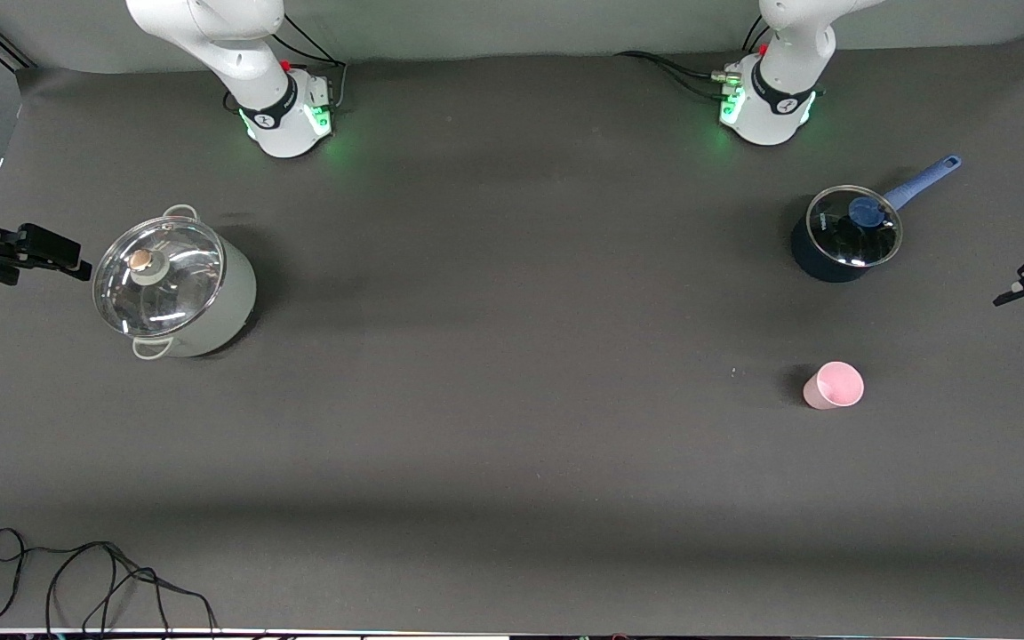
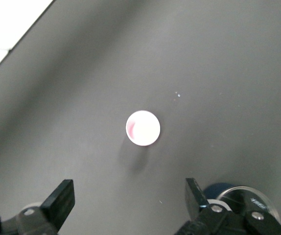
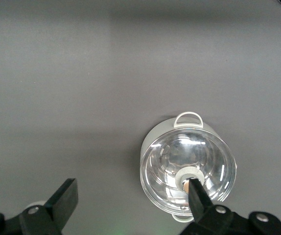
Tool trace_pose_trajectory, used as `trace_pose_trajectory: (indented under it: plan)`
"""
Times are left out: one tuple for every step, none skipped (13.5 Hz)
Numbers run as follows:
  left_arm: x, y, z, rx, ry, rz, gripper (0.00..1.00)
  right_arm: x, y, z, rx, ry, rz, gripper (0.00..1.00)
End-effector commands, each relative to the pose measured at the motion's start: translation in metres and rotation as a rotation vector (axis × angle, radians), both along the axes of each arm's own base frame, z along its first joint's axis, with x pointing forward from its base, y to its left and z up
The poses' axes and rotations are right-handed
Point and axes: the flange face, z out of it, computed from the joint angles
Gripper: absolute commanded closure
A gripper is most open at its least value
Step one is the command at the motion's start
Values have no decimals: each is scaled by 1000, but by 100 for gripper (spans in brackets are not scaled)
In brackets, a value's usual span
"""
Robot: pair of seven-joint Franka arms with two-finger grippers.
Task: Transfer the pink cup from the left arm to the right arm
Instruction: 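Reach the left gripper down to the pink cup and grasp it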
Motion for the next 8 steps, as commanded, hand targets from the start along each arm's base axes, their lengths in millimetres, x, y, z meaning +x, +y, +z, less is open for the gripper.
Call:
trace_pose_trajectory:
  plan:
    - [-5, 52, -56, -193, -70, -100, 1, 2, -1, 3, -6, -12, 17, 0]
    - [-6, 71, -84, -276, -108, -140, 1, 3, 0, 2, -4, -12, 17, 0]
    - [-4, 84, -118, -361, -130, -172, 1, 3, 0, 2, -5, -15, 17, 0]
    - [-5, 97, -154, -466, -130, -194, 1, 3, 0, 2, -5, -15, 17, 0]
    - [-5, 102, -188, -571, -145, -225, 1, 4, 0, 1, -4, -13, 17, 0]
    - [-6, 105, -218, -651, -186, -254, 2, 4, 0, 1, -4, -13, 17, 0]
    - [-8, 105, -240, -704, -241, -275, 2, 4, 0, 1, -4, -13, 18, 0]
    - [-9, 104, -259, -737, -285, -292, 2, 4, 0, 1, -4, -13, 17, 0]
